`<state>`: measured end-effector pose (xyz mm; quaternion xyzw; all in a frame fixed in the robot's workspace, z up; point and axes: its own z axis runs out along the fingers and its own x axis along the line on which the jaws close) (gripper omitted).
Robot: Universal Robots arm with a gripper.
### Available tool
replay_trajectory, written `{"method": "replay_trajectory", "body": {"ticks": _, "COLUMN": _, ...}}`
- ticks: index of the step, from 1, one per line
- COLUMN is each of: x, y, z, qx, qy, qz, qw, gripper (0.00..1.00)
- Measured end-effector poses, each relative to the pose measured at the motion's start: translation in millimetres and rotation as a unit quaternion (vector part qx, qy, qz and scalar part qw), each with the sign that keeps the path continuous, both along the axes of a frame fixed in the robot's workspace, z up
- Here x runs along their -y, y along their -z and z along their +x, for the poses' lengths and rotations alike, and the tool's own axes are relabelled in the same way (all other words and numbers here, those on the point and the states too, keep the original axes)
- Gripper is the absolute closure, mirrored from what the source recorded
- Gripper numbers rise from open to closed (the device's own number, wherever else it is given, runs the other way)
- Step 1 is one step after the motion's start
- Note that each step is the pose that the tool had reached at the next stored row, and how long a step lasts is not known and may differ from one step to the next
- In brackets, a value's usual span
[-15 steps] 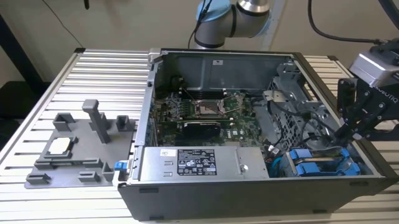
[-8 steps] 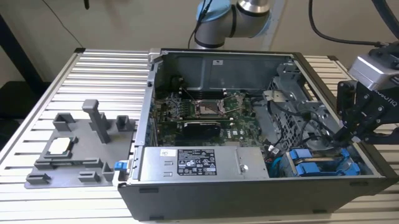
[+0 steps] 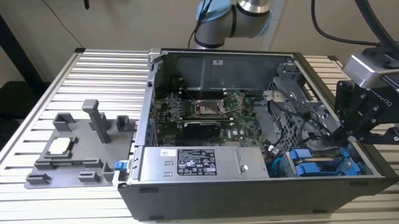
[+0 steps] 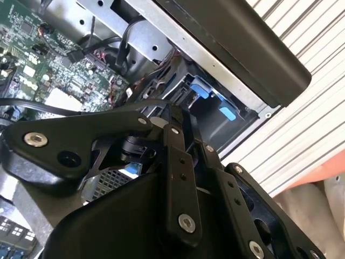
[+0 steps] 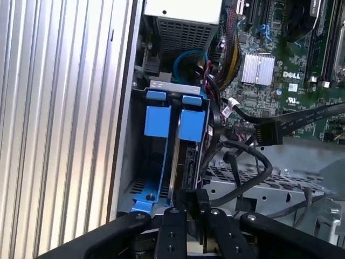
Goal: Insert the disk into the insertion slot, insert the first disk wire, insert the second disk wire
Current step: 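Insert the first disk wire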
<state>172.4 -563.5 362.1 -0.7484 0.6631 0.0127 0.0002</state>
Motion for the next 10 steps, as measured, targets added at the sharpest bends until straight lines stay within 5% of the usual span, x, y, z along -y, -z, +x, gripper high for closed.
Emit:
{"method": "replay_trajectory", "body": {"ticks": 6, "x": 0.1, "y": 1.7, "z": -0.7, "qx": 0.0001, "qy": 0.023, "qz": 0.0072, "qw": 0.9997, "gripper": 0.81}}
{"method": "replay_trajectory", "body": {"ticks": 10, "x": 0.8, "y": 2.1, "z": -0.7, "qx": -0.0002, "qy": 0.03, "qz": 0.0185, "qw": 0.9994, "gripper": 0.81}}
